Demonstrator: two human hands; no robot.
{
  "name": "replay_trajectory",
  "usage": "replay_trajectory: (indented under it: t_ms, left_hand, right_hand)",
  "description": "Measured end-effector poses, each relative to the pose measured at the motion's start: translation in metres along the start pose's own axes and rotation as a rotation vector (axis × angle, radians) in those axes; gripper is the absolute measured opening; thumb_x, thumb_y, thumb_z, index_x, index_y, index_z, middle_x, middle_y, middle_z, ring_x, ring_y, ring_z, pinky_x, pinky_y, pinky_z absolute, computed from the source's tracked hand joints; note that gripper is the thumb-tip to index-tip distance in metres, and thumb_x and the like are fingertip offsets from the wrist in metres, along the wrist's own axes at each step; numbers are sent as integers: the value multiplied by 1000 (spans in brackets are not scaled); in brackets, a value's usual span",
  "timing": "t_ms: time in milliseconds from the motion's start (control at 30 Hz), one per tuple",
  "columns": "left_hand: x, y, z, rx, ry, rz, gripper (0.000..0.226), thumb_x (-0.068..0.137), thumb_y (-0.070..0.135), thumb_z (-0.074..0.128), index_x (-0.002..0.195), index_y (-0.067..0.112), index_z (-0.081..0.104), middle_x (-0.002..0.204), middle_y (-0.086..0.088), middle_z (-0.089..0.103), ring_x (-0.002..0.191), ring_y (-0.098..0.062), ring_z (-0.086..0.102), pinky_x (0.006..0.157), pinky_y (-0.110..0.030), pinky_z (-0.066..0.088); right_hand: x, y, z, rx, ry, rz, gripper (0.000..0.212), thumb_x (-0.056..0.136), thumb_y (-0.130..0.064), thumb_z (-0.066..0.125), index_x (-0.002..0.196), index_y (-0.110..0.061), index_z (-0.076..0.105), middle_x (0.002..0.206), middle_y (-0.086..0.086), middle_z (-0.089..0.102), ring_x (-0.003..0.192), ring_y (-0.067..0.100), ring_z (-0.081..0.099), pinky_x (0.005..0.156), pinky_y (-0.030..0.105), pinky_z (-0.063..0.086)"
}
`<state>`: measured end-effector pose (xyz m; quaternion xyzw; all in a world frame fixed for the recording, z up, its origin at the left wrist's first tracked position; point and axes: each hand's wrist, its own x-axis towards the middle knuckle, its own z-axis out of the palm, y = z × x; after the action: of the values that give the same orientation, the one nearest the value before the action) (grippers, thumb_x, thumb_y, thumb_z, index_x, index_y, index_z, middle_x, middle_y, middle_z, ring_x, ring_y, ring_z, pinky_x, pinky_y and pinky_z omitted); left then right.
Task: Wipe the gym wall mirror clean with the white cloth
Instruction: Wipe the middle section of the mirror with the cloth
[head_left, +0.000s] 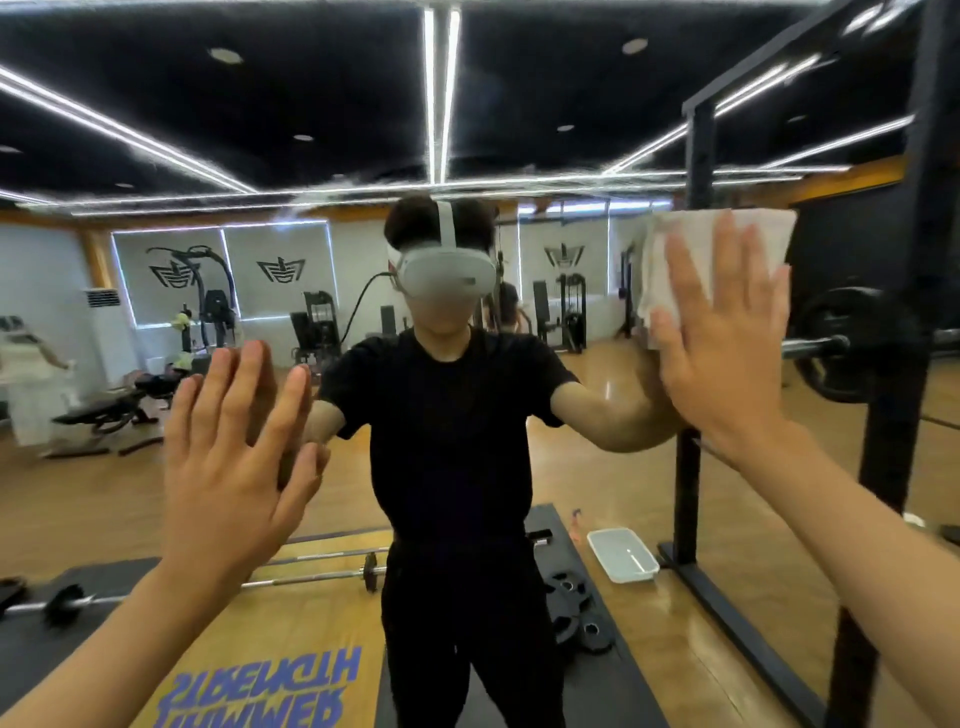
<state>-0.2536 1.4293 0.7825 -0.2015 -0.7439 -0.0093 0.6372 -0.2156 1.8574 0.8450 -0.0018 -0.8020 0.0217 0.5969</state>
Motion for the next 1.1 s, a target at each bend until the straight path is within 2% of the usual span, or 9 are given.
replay_trajectory:
  t_ms: [100,333,433,600,700,800,867,933,1100]
  left_hand:
    - [13,49,-3,-75,31,-108,65,99,39,49,154,4,48,169,-25,26,158,-44,22,128,-61,15]
    - [62,196,27,-112,-53,160,70,98,41,48,162,15,40,175,-17,18,162,-35,16,131,-54,13]
    - [67,221,49,-40,-39,165,68,102,44,45,165,19,35,175,-15,17,162,-36,16,131,-56,13]
    - [66,227,62,22,26,147,68,103,47,43,163,15,40,175,-16,18,161,-38,19,130,-54,9]
    - [65,230,64,35,28,144,68,103,47,44,162,14,41,174,-18,19,161,-40,18,128,-60,16]
    - [64,232,69,71,22,136,69,104,48,44,164,15,37,174,-19,19,161,-40,18,127,-62,18]
    - [63,230,70,92,31,130,69,104,48,45,164,17,36,174,-19,20,161,-40,18,129,-59,14]
    - [64,233,71,93,39,136,69,103,48,46,164,17,37,174,-19,21,161,-40,19,129,-57,13]
    - [63,228,71,78,56,149,68,103,49,47,163,17,39,173,-18,25,160,-39,22,130,-56,15]
  right_hand:
    - [-12,20,1,30,11,115,62,111,-47,18,169,-30,6,176,11,-3,162,33,-6,126,66,4]
    - [-13,18,3,83,27,83,62,112,-46,22,169,-29,7,176,12,-5,162,33,-8,127,65,3]
    - [-14,30,1,75,-15,-5,62,112,-47,26,169,-31,8,176,10,-8,162,30,-12,129,61,0]
    - [-9,94,-2,58,-13,-162,62,111,-50,28,168,-29,20,177,9,2,163,29,-5,128,62,3]
    - [-8,162,-10,-23,0,-54,62,112,-51,22,169,-31,10,177,9,-3,163,30,-6,129,62,2]
    - [4,198,-23,-4,26,237,63,111,-52,14,169,-31,5,176,10,-2,162,33,-4,127,66,7]
    - [27,170,-18,58,81,415,65,108,-52,10,169,-29,1,176,12,-5,162,36,-6,127,65,4]
    - [47,125,-14,75,133,423,66,109,-53,10,169,-27,0,176,12,-8,162,36,-9,127,65,1]
    - [46,-3,-1,89,89,-54,61,112,-45,20,169,-27,5,176,14,-6,162,35,-10,126,64,-1]
